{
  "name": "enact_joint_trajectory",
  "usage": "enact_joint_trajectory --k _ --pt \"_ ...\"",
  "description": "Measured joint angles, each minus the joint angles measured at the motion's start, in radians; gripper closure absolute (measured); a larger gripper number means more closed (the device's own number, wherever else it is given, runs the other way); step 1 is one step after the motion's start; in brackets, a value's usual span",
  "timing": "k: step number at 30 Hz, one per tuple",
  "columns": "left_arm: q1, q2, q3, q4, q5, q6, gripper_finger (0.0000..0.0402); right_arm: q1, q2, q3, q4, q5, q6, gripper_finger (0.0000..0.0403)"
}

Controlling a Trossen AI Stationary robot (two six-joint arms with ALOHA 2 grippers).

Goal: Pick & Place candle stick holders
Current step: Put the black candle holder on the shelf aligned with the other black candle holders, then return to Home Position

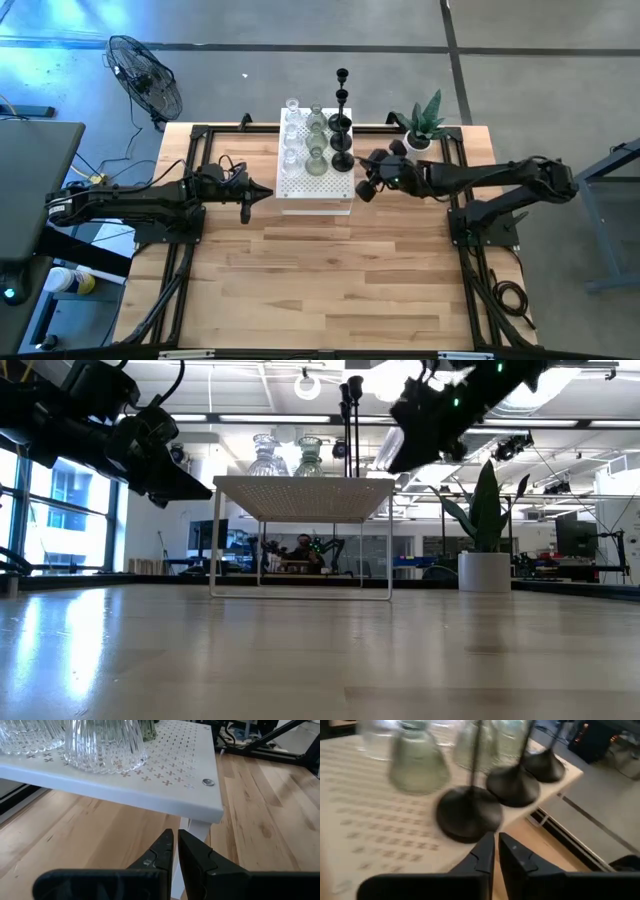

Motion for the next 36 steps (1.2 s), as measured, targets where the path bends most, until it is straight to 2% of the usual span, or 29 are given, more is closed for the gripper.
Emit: enact_joint_trajectory --k 5,9,20,29,33,36 --pt "0.0 0.0 0.0 0.005 -0.003 0.0 0.0378 -0.078 0.003 -0.102 0.183 -0.083 0.001 0.038" --pt "0.0 0.0 0.0 0.005 -0.022 0.0 0.0378 -0.118 0.015 -0.135 0.211 -0.117 0.009 0.0399" --pt "0.0 0.0 0.0 0.01 -0.026 0.0 0.0378 -0.129 0.085 -0.142 0.315 -0.18 -0.003 0.04" --pt "0.0 0.0 0.0 0.004 -0.026 0.0 0.0378 -0.126 0.069 -0.141 0.311 -0.17 -0.025 0.0402" --pt "0.0 0.0 0.0 0.004 -0.022 0.01 0.0378 -0.11 0.017 -0.141 0.238 -0.163 -0.053 0.0402" --pt "0.0 -0.001 0.0 0.01 -0.022 0.031 0.0378 -0.057 -0.045 -0.141 0.149 -0.155 -0.12 0.0402"
